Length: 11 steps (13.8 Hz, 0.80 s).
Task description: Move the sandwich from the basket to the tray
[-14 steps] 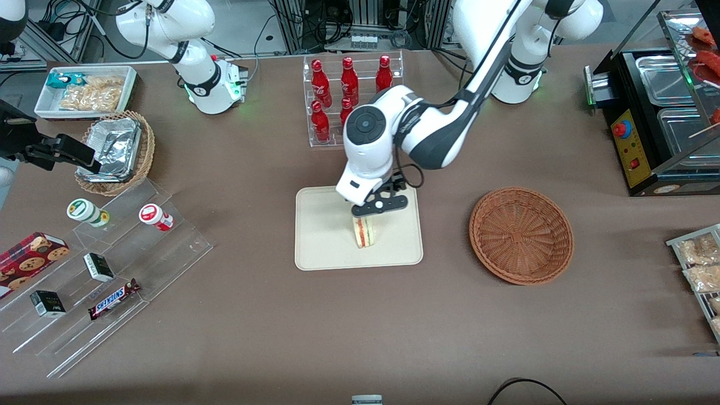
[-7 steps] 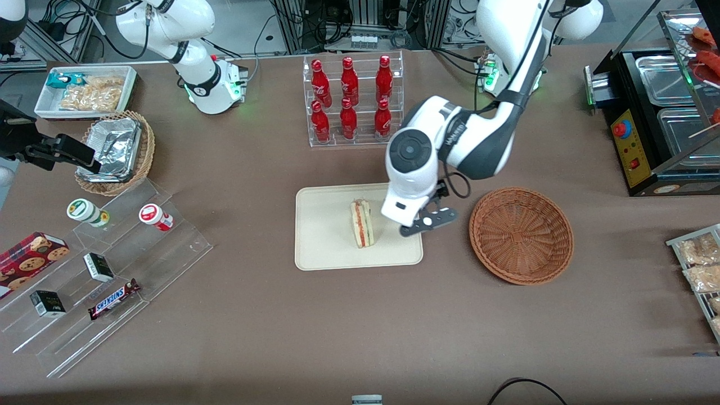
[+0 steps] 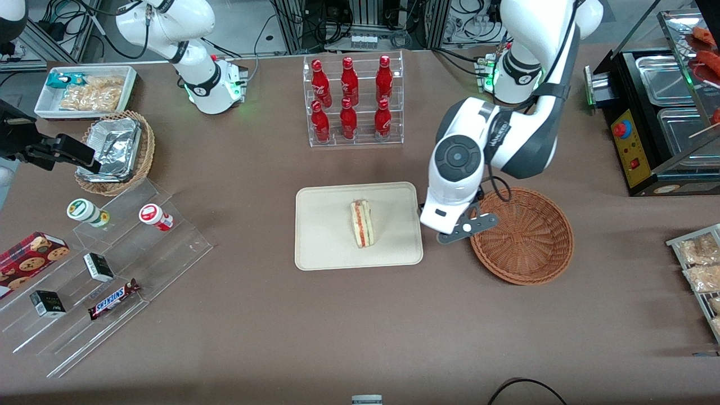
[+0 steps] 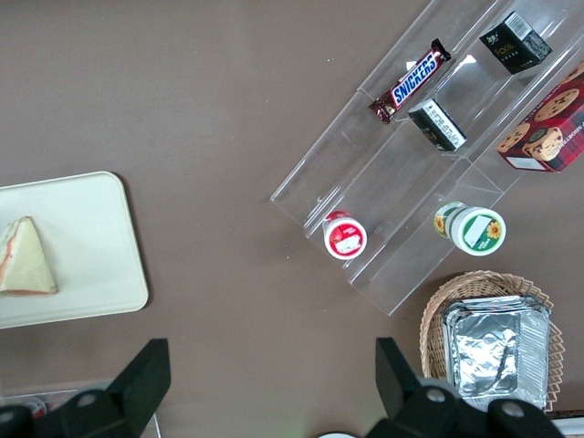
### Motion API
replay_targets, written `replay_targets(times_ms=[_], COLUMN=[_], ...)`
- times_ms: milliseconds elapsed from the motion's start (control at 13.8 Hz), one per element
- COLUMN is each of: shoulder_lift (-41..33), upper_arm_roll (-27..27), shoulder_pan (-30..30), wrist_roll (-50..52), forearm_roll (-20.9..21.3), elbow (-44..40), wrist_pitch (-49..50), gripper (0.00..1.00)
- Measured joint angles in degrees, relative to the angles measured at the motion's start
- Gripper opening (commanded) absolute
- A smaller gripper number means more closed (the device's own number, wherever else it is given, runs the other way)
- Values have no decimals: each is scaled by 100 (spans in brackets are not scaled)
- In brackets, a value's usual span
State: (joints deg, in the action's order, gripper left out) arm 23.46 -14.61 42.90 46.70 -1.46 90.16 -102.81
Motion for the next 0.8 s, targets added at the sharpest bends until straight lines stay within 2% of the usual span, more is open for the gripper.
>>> replay_targets(times_ms=[218,509,800], shoulder_lift=[-411,-1030,-1540], upper_arm_roll=[-55,724,1902], shoulder_pan=[-211,-1548,-3197], wrist_roll=[-310,-1427,-2428], forearm_roll=[2,1,9], elbow=[277,322,341], wrist_pitch=[117,865,1541], gripper=[100,100,100])
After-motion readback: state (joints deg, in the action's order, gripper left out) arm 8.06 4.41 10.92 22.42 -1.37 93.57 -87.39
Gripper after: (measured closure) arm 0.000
